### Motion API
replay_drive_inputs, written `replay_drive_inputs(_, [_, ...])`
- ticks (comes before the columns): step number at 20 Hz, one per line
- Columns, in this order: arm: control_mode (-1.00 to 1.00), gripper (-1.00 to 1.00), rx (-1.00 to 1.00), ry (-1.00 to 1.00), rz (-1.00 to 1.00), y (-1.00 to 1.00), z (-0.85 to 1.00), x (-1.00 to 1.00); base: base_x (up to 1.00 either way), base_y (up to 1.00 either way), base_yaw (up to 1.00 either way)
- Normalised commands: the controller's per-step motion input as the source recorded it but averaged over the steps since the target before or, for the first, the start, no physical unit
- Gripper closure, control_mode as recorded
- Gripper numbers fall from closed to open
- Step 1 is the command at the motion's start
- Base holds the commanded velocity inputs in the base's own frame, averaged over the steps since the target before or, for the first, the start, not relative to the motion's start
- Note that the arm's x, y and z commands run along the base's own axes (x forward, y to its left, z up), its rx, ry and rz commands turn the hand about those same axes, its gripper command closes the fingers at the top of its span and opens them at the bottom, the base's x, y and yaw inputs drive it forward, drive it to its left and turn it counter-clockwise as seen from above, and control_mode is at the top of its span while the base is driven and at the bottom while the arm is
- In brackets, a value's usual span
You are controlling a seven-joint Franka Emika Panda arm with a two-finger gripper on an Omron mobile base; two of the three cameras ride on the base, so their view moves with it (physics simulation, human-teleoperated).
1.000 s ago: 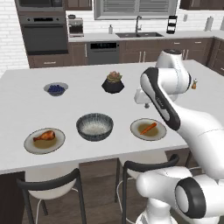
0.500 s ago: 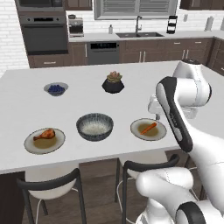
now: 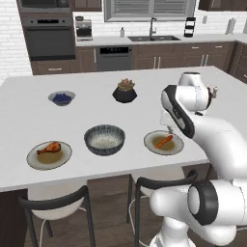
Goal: Pick the chicken drumstick and carrot from their plates and place them in the bowl. Then put the bowl in the fridge.
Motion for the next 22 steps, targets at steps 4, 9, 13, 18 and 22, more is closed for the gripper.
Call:
replay_drive_inputs(4, [-1.0, -1.0, 0.0, 0.03, 0.0, -0.21, -0.51, 0.9, 0.0, 0.0, 0.0])
replay_drive_inputs(9, [-1.0, -1.0, 0.0, 0.0, 0.0, -0.15, -0.63, 0.57, 0.0, 0.0, 0.0])
replay_drive_inputs(13, [-1.0, -1.0, 0.08, 0.0, 0.0, -0.34, -0.59, 0.63, 0.0, 0.0, 0.0])
replay_drive_inputs(18, [-1.0, -1.0, 0.13, 0.0, 0.0, -0.13, -0.4, 0.82, 0.0, 0.0, 0.0])
replay_drive_inputs(22, [-1.0, -1.0, 0.11, 0.01, 0.0, 0.0, -0.41, 0.85, 0.0, 0.0, 0.0])
